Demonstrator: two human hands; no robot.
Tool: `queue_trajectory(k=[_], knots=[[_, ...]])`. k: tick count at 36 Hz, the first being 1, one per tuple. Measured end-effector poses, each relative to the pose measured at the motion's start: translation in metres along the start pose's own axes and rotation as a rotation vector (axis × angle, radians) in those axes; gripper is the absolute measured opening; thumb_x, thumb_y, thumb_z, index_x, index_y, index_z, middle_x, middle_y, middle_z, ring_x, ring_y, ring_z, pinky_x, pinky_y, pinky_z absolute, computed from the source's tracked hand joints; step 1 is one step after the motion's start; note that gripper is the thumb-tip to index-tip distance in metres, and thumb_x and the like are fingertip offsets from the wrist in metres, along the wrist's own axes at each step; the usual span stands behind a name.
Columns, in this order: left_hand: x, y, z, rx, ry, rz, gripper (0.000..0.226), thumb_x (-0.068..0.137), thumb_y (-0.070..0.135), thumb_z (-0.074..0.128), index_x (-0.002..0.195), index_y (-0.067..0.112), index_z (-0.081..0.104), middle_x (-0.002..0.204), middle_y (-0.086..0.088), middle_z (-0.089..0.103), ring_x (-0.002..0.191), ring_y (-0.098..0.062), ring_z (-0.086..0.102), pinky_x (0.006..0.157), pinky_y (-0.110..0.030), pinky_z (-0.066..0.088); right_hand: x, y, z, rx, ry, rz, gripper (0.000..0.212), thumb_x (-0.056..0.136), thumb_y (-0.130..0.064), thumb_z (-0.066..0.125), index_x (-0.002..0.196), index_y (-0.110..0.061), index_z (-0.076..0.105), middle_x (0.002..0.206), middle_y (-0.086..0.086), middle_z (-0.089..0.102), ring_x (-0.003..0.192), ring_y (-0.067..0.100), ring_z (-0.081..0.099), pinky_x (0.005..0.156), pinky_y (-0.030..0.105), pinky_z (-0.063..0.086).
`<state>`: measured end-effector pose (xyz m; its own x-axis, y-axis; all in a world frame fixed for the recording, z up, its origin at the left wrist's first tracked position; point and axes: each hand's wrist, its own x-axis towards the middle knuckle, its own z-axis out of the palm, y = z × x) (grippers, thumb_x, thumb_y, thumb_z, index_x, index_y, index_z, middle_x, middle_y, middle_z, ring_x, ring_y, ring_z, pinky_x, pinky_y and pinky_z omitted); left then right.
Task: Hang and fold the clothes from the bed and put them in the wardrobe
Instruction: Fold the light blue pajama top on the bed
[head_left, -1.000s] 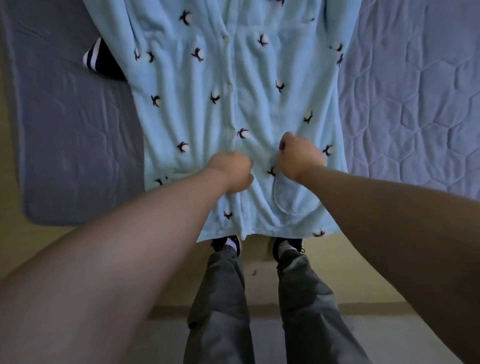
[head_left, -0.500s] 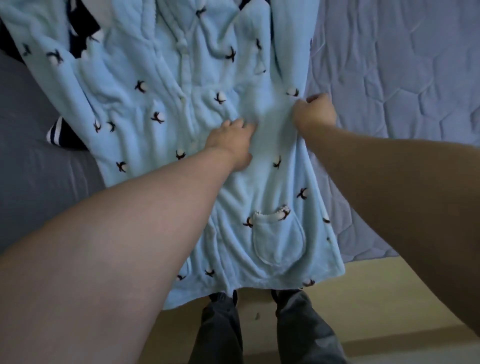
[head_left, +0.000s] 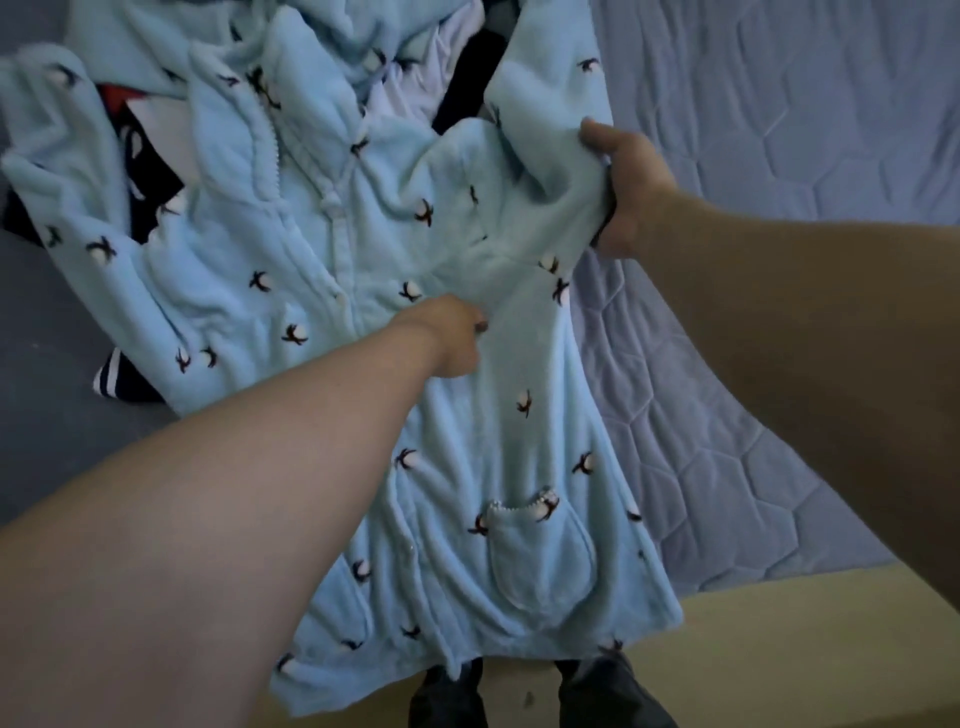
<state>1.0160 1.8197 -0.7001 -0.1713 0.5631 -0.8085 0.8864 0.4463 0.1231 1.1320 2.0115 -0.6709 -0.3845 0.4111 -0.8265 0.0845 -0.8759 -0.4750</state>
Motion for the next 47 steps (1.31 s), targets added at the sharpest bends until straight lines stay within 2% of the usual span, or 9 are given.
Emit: queue_trajectory(k=[6, 11, 18, 21, 25, 30, 34, 39, 47], knots=[[0.004, 0.027, -0.009, 0.106, -0.075, -0.043, 0.049, 0.093, 0.026, 0.057, 0.141, 0.021, 0.051, 0.142, -0.014, 0.048, 0.121, -0.033, 0.056, 0.103, -0.042, 0.048, -0.013, -0.040, -0.008, 0.126, 0.092, -0.087, 0.035, 0.066, -0.001, 0.060, 0.100, 0.006, 0.064, 0.085, 0.007, 0.068, 0.069, 0.030, 0.067, 0.076, 0.052, 0.059], [0.011, 0.036, -0.024, 0.034, -0.041, -0.109, 0.023, 0.090, 0.023, 0.057, 0.108, 0.013, 0.066, 0.123, -0.011, 0.065, 0.105, -0.029, 0.063, 0.084, -0.034, 0.053, -0.021, -0.062, -0.018, 0.078, -0.013, -0.052, 0.050, 0.083, -0.037, 0.074, 0.121, -0.005, 0.067, 0.104, 0.019, 0.075, 0.088, 0.040, 0.074, 0.076, 0.055, 0.059], [0.026, 0.073, -0.095, -1.277, 0.569, -0.204, 0.022, 0.095, 0.030, 0.056, 0.079, 0.015, 0.062, 0.073, -0.007, 0.067, 0.060, -0.024, 0.064, 0.062, -0.032, 0.050, -0.035, -0.054, -0.029, 0.228, -0.110, -0.102, 0.044, 0.083, 0.001, 0.050, 0.125, 0.004, 0.064, 0.122, 0.023, 0.068, 0.111, 0.043, 0.066, 0.095, 0.058, 0.052], [0.021, 0.079, -0.124, -1.661, 0.436, -0.204, 0.047, 0.098, 0.057, 0.048, 0.086, 0.014, 0.062, 0.054, 0.001, 0.062, 0.041, -0.014, 0.055, 0.047, -0.019, 0.042, -0.038, -0.033, -0.034, 0.128, -0.150, -0.127, 0.060, 0.078, 0.020, 0.040, 0.133, 0.004, 0.056, 0.129, 0.025, 0.063, 0.116, 0.044, 0.062, 0.100, 0.057, 0.050], [0.010, 0.077, -0.131, -1.497, 0.184, -0.204, 0.060, 0.082, 0.079, 0.050, 0.100, 0.024, 0.067, 0.073, 0.002, 0.076, 0.065, -0.017, 0.073, 0.064, -0.028, 0.059, -0.041, 0.001, -0.040, -0.297, -0.159, -0.123, 0.045, 0.068, 0.026, 0.048, 0.096, -0.007, 0.063, 0.098, 0.014, 0.067, 0.093, 0.033, 0.063, 0.078, 0.042, 0.056], [0.010, 0.069, -0.091, -1.145, 0.285, -0.078, 0.070, 0.083, 0.014, 0.073, 0.145, 0.032, 0.045, 0.112, 0.007, 0.068, 0.099, -0.016, 0.067, 0.068, -0.029, 0.057, -0.042, 0.035, -0.039, -0.538, -0.112, -0.063, 0.052, 0.069, 0.019, 0.044, 0.056, -0.021, 0.076, 0.077, -0.002, 0.069, 0.082, 0.020, 0.059, 0.071, 0.033, 0.045], [0.009, 0.055, -0.050, -1.270, 0.305, -0.106, 0.067, 0.079, -0.013, 0.058, 0.136, 0.022, 0.059, 0.115, -0.003, 0.069, 0.104, -0.022, 0.065, 0.080, -0.033, 0.058, -0.040, 0.049, -0.037, -0.317, 0.051, -0.013, 0.030, 0.080, 0.010, 0.048, 0.084, -0.009, 0.072, 0.090, 0.013, 0.062, 0.075, 0.025, 0.058, 0.071, 0.035, 0.053], [-0.001, 0.046, -0.005, -1.502, 0.187, -0.315, 0.053, 0.072, -0.023, 0.036, 0.074, 0.018, 0.070, 0.079, -0.003, 0.067, 0.080, -0.024, 0.060, 0.061, -0.024, 0.047, -0.038, 0.051, -0.036, 0.037, 0.011, 0.077, 0.021, 0.082, -0.011, 0.066, 0.103, -0.009, 0.063, 0.096, 0.006, 0.065, 0.070, 0.020, 0.054, 0.068, 0.029, 0.057], [-0.025, -0.001, 0.007, -1.933, -0.085, -0.325, 0.054, 0.101, 0.034, 0.033, 0.089, 0.005, 0.077, 0.089, -0.015, 0.075, 0.084, -0.031, 0.072, 0.077, -0.038, 0.057, -0.072, 0.080, -0.005, -0.405, -0.443, 0.146, 0.045, 0.072, 0.017, 0.060, 0.113, -0.001, 0.067, 0.105, 0.019, 0.066, 0.092, 0.032, 0.064, 0.088, 0.044, 0.055]])
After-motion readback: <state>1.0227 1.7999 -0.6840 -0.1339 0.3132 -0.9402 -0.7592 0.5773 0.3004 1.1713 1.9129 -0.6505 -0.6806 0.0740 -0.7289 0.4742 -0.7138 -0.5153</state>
